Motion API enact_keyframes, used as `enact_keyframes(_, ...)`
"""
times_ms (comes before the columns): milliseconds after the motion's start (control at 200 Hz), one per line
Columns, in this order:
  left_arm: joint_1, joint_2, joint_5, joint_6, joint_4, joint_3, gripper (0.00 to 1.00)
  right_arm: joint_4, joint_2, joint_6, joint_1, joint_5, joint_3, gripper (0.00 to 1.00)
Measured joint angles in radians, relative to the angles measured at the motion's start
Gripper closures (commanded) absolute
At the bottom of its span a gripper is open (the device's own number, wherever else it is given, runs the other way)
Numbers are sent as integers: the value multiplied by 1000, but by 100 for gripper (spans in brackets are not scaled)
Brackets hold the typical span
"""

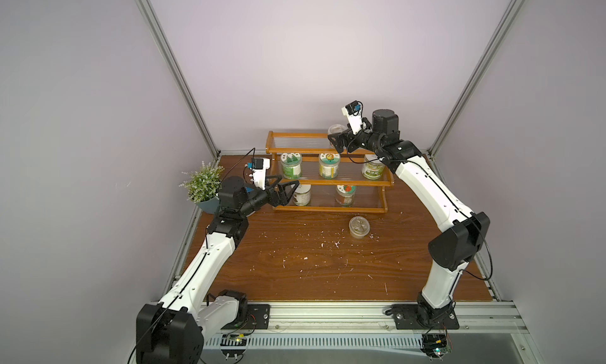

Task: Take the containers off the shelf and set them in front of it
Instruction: 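Pick up a container from the shelf.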

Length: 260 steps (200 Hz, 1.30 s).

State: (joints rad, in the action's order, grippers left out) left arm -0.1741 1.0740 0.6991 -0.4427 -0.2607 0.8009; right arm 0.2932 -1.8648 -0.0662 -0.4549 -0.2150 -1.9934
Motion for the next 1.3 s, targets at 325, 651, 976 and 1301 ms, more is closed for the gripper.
enact_keyframes(325,0,-4,-1,9,26,0,1,69,-104,-5,0,7,-118,10)
enact_keyframes(651,0,-15,-2,11,33,0,1,82,-123,-5,0,19,-154,24)
enact_keyframes(976,0,-21,-3,13,33,0,0,89,-121,-7,0,21,-154,27)
enact_keyframes(1301,0,-24,-4,12,33,0,1,100,9,-30,0,24,-63,29)
